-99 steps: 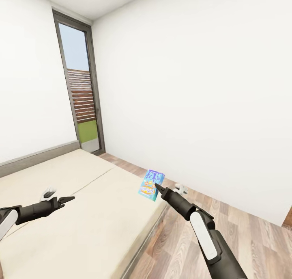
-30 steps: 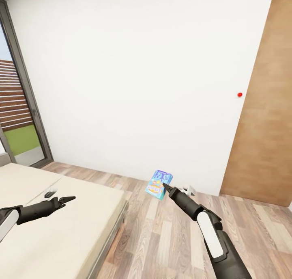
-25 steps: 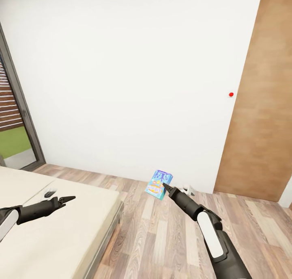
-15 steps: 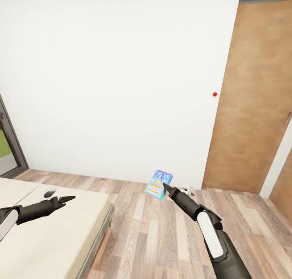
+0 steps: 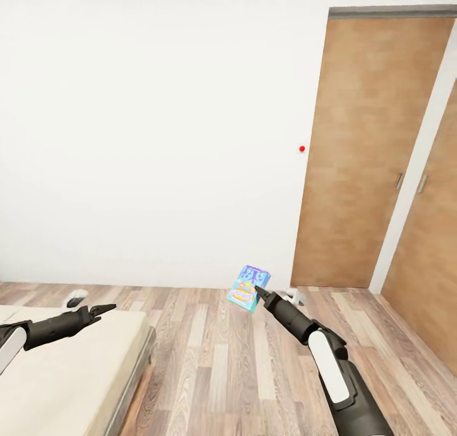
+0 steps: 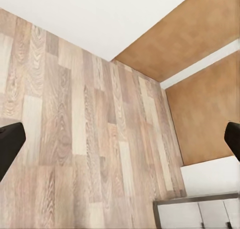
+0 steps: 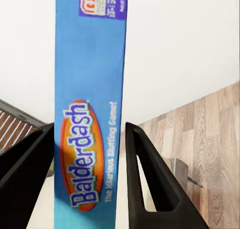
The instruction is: Put all the toys in the child's room - the three board games (two on the bed and one on the table), the two jigsaw puzzles on the table, and the tennis ball on the table - inside the toy box on the table in the child's room.
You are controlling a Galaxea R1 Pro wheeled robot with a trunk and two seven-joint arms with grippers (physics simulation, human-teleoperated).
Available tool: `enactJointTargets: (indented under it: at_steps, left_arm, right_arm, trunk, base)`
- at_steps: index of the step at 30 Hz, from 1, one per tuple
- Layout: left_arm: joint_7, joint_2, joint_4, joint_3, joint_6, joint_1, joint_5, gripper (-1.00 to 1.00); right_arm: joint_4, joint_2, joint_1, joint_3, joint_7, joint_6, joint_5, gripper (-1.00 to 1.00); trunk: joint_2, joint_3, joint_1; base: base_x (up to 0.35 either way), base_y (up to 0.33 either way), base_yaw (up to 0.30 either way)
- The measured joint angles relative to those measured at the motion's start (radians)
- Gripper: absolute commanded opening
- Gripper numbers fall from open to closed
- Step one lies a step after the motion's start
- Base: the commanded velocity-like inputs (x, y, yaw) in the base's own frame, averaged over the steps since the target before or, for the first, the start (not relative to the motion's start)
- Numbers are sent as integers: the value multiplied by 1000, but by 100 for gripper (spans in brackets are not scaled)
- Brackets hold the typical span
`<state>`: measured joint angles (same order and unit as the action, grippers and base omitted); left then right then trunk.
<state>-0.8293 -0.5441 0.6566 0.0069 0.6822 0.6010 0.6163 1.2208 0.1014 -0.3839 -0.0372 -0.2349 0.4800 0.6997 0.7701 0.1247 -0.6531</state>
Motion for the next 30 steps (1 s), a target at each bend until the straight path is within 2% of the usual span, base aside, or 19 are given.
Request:
enactJointTargets:
  at_steps: [30]
  left_arm:
    - [-5, 0, 0, 0, 0, 0, 1, 100]
  right_arm:
    - [0, 0, 1, 0, -1, 0, -1, -100]
  trunk:
    - [-211, -94, 115]
  base:
    - [0, 0, -281]
